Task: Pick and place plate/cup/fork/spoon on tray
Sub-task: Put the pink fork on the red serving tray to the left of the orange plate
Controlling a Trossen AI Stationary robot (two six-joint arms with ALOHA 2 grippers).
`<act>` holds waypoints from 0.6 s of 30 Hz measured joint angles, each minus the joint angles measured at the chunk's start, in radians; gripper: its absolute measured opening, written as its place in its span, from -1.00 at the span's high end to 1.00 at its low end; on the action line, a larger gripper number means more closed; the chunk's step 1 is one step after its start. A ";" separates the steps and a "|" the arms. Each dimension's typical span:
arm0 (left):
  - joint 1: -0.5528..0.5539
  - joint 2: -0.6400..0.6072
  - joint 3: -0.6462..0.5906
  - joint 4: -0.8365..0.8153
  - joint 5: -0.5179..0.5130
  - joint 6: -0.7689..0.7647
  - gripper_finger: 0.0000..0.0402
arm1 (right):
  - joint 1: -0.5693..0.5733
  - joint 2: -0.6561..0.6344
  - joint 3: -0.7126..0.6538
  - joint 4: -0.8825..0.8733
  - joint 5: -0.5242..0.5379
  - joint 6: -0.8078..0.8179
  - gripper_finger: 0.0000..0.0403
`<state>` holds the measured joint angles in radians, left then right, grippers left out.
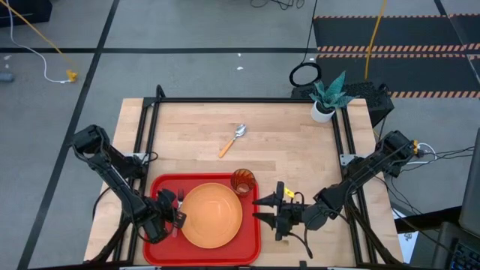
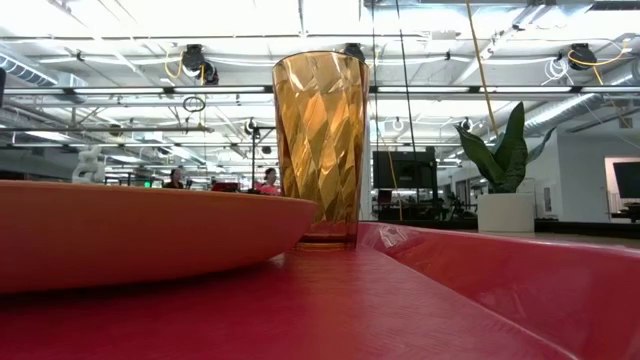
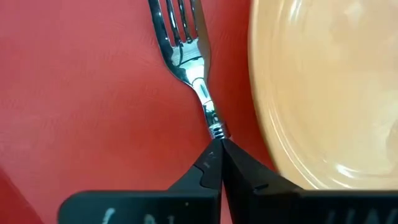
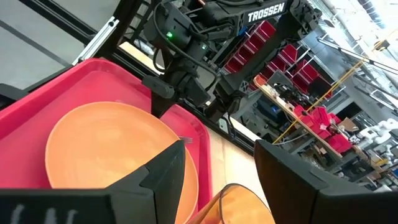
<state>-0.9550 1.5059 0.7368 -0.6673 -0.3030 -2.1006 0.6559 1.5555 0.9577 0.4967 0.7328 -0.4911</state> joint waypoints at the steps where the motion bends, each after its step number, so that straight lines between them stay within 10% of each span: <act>1: 0.000 0.000 0.001 0.000 -0.001 0.000 0.95 | 0.000 0.000 0.000 0.000 0.000 0.000 0.07; 18: -0.041 -0.071 0.003 0.010 -0.002 0.056 0.94 | -0.005 0.000 0.000 -0.001 -0.001 0.008 0.07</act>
<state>-0.9955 1.4344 0.7399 -0.6570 -0.3046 -2.0441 0.6510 1.5558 0.9573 0.4961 0.7322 -0.4835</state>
